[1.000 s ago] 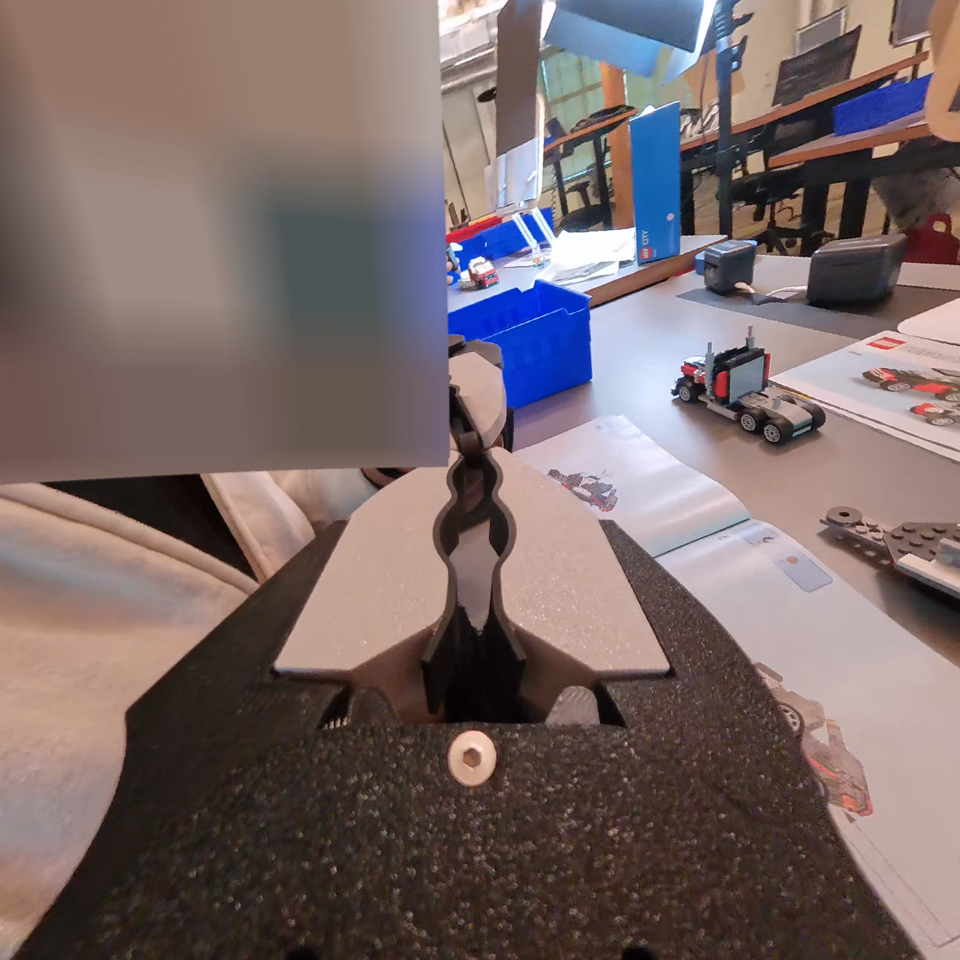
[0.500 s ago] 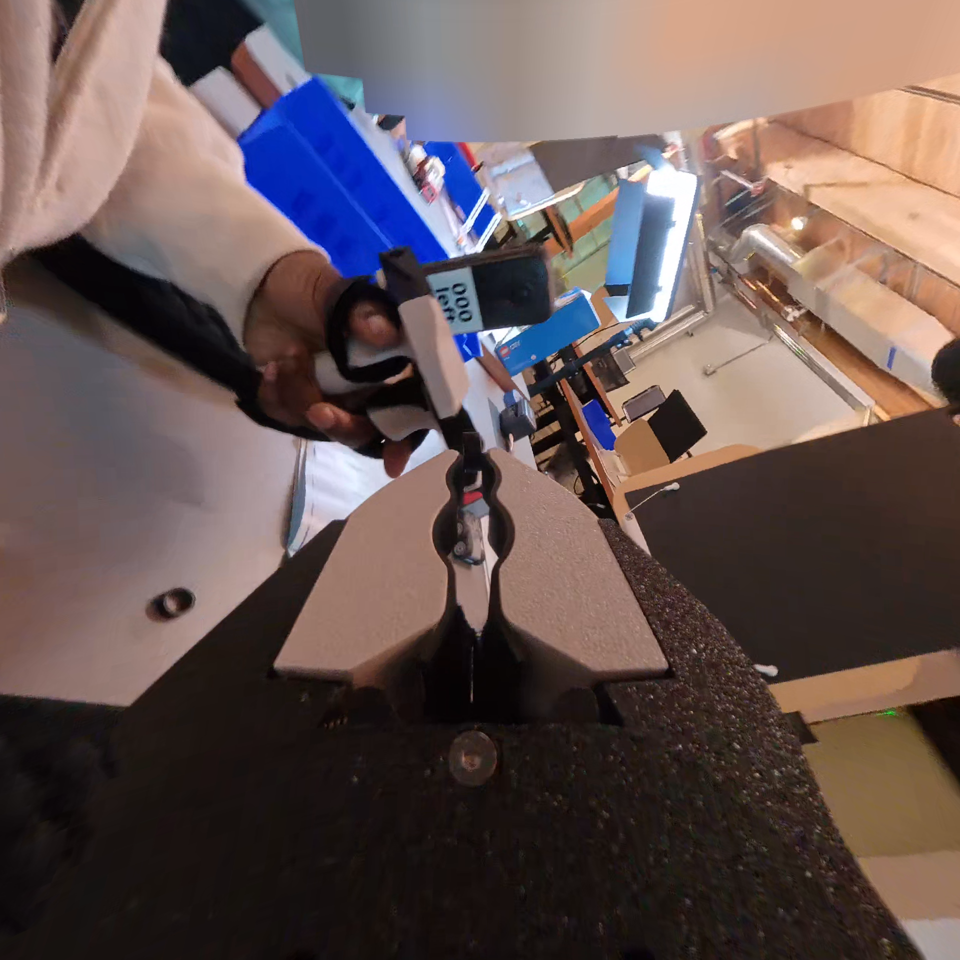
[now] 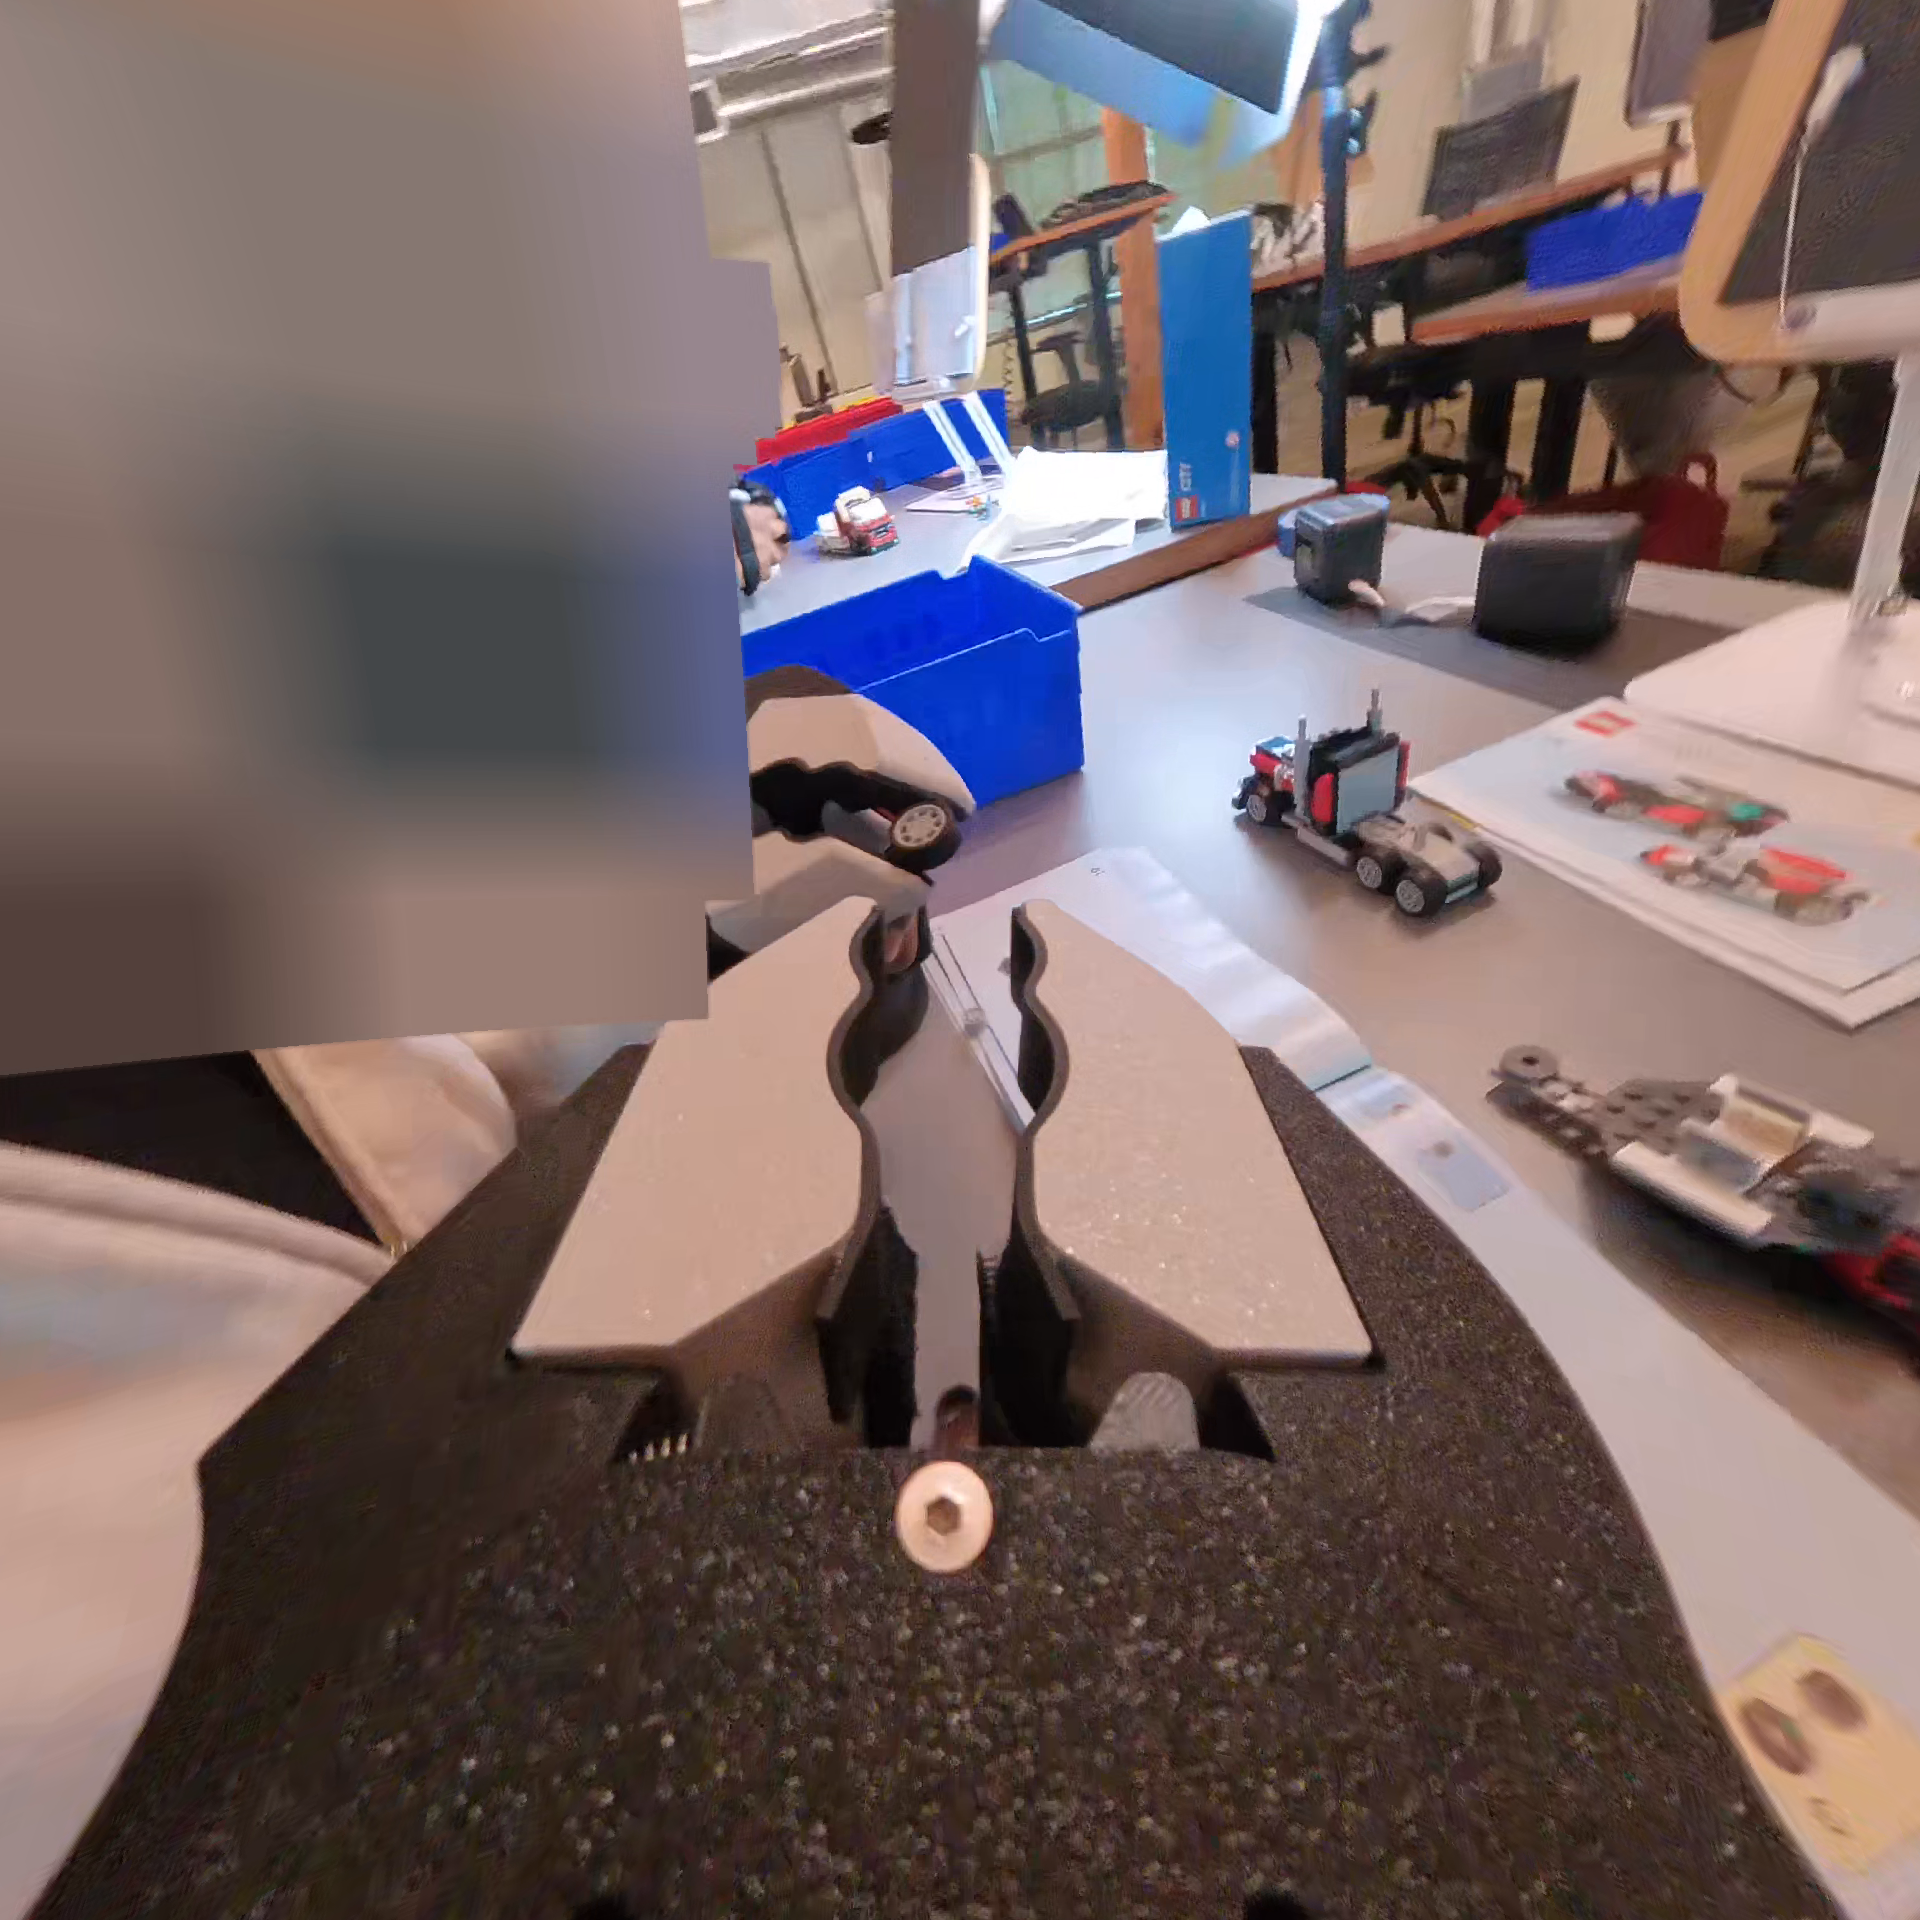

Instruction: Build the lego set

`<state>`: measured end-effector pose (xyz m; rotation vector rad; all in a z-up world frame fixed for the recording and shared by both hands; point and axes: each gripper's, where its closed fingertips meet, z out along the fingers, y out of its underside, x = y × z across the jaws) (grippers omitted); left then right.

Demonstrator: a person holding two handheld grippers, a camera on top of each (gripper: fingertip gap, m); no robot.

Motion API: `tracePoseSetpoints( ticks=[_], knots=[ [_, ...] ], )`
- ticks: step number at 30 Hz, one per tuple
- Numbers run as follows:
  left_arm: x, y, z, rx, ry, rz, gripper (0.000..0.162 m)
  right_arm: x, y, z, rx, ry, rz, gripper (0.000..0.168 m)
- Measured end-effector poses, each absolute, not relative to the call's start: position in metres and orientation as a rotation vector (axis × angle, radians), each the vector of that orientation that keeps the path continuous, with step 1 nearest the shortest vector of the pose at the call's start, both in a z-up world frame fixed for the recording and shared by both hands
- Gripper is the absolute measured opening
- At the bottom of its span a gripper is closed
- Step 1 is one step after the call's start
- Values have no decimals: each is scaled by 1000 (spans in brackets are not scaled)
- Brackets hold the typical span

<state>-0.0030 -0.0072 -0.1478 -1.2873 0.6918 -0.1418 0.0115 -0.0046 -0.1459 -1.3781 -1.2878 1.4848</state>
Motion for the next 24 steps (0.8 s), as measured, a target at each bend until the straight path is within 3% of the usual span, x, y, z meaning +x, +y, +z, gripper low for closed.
tracePoseSetpoints(
  ticks=[9,19,21,24],
  knots=[
    [-9,2,-163,-1351,732,57,15,-15,-4,-157,-1468,-1284,1259,20],
    [-8,5,-171,-1385,740,25,15,-19,1,-167,-1457,-1383,1143,14],
    [-15,8,-176,-1438,688,-49,21,-8,23,-171,-1484,-1368,1042,14],
    [-40,17,-184,-1540,464,-269,29,28,75,-217,-1712,-1427,764,14]
  ],
)
